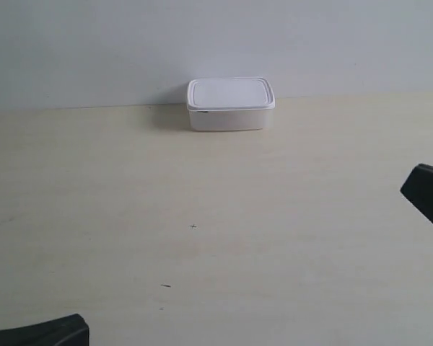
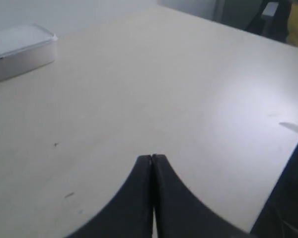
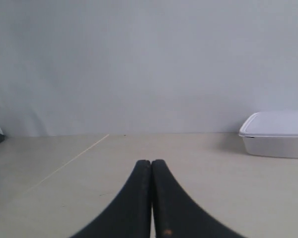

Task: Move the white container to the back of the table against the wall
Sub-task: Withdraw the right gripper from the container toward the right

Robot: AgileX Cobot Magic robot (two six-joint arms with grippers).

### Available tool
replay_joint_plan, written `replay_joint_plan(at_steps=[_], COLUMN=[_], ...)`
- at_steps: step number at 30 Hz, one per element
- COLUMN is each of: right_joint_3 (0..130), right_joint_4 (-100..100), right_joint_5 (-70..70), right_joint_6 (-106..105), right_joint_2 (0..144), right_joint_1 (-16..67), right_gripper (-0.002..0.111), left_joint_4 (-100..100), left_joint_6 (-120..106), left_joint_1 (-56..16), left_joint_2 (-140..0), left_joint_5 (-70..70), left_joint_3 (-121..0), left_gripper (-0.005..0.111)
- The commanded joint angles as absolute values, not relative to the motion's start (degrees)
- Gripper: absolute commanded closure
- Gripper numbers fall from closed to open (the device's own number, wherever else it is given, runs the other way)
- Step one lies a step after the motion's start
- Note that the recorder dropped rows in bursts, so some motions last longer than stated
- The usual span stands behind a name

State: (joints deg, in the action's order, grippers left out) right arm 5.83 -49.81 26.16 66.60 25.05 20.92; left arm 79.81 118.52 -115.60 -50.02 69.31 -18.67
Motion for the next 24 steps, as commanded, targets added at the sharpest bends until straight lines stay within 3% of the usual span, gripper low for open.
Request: replay_joint_plan(at_steps=[1,14,24], right_joint_3=[3.1,0.0,0.0], right_joint_4=[-52.6,-61.2,-72.9], right_joint_5=[26.4,27.4,27.7], right_joint_6=[70.1,77.7,85.5], right_joint_2=[18.8,0.7,0.0], right_joint_1=[20.7,20.7,20.7], right_gripper=[0.108,0.108,0.108], left_joint_4=[87.6,99.9,99.9], left_joint_6=[116.9,121.7,121.7], left_joint_1=[-116.0,-115.9,-115.9], left_joint_2=[-46.3,-31.4,-18.1], left_joint_5=[70.0,70.0,70.0], left_joint_3=[-18.0,-3.5,0.0], left_gripper=[0.107,0.107,0.107])
